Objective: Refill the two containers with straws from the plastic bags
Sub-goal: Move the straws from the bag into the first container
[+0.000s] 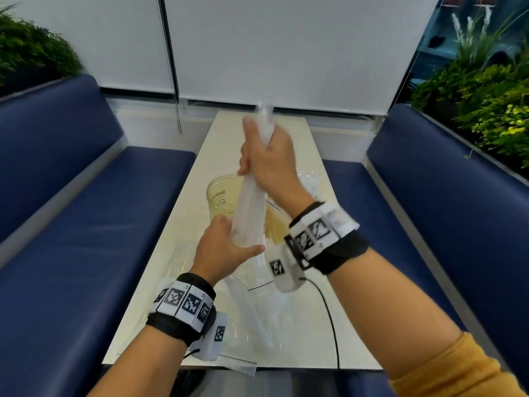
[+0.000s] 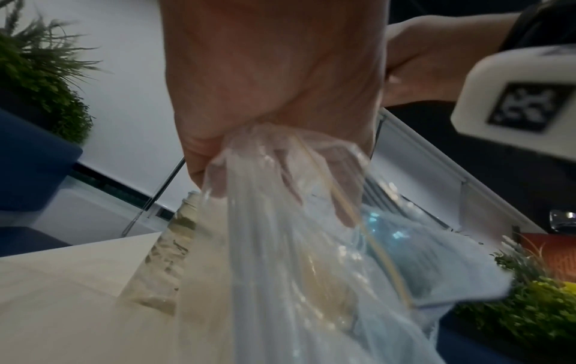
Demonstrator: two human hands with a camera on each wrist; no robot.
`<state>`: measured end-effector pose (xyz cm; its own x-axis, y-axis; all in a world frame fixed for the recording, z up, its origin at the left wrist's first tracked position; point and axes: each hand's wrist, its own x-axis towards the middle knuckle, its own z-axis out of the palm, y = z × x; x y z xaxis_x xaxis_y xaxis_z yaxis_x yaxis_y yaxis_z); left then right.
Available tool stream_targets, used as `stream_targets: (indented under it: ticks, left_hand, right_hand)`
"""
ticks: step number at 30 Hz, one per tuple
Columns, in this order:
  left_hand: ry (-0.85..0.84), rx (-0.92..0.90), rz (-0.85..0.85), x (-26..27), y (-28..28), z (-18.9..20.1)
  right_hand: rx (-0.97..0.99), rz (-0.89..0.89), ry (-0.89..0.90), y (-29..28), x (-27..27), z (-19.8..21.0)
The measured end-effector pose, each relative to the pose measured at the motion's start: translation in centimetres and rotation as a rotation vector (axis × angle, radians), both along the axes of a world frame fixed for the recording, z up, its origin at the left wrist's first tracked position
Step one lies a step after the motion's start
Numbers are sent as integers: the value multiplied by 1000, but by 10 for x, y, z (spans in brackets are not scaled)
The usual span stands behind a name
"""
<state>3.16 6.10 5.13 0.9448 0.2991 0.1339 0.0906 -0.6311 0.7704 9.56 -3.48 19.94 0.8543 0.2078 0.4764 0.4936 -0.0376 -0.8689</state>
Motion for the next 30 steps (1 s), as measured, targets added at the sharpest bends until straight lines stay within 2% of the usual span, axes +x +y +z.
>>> stream_targets:
  ticks: [4, 7, 9, 13, 16, 20, 26, 28, 30]
  left_hand:
    - [7, -21, -20, -2, 11, -6]
    - [20, -7, -4, -4, 13, -6]
    - [13, -9, 9, -4, 15, -3]
    - [-15, 35, 4, -4, 20, 1]
    - [-24, 39, 9, -4, 22, 3]
    - [-26, 39, 6, -2, 21, 5]
    - [-43, 34, 12, 0, 18, 11]
    - [-48, 39, 14, 0, 16, 13]
    - [-62, 32, 11, 1, 14, 16]
  right_hand:
    - [188, -41, -120, -25, 28, 60]
    - [220, -85, -211, -40, 58, 66]
    - [152, -133, -211, -44, 79, 48]
    - [-2, -143, -68, -50, 111, -14]
    - [-104, -167, -21, -48, 119, -54]
    - [-138, -278, -2, -46, 125, -91]
    - [-70, -363, -211, -58, 126, -91]
    - [-155, -388, -318, -63, 131, -88]
    - [-333, -436, -404, -68, 134, -94]
